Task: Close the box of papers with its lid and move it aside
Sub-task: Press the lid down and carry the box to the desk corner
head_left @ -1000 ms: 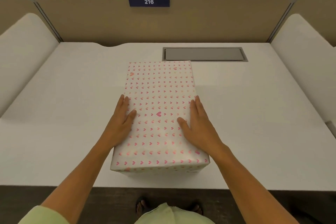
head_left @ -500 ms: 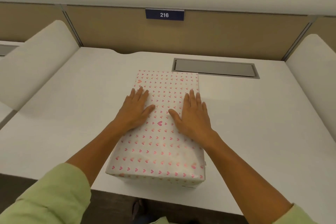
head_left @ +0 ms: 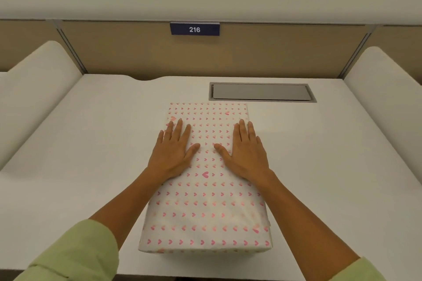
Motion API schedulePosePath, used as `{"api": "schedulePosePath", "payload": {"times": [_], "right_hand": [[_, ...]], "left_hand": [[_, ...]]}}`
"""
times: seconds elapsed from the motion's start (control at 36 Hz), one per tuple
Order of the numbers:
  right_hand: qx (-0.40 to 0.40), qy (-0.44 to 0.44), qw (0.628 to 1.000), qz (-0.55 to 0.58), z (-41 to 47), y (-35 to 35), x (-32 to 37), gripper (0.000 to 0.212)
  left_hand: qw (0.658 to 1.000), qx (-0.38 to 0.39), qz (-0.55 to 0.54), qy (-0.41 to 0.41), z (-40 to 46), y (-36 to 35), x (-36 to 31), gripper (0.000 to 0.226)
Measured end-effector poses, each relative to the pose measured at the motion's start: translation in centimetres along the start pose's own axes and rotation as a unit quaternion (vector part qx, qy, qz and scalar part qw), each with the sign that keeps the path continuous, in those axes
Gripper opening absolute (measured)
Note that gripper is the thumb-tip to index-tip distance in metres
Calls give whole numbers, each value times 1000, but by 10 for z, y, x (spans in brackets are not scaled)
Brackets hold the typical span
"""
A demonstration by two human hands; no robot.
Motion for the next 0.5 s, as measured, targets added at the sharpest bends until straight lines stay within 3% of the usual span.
{"api": "schedulePosePath", "payload": {"times": [0.17,0.31,0.42,0.5], "right_hand": [[-6,-4,1000,3,1,-1,0,108],[16,17,999,38,-3,7,-2,98],[25,57,981,184,-12,18,-5,96],[33,59,936,346,-25,19,-13,99]], "left_hand": [[1000,-15,-15,-5,3,-2,3,83],[990,-56,-129,-22,-2,0,7,71],[977,-59,-202,-32,-8,3,11,60],[962,-59,-265,-26,-18,3,15,69]]}}
Point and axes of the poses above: each hand's wrist, its own z-axis towards the middle knuckle, its own y-axis out of the back of the hand, x = y × z, the point moved 1 cm from there along z, towards the middle knuckle, and after that the axes turned 14 degrees about x, right-handed, at the moved point
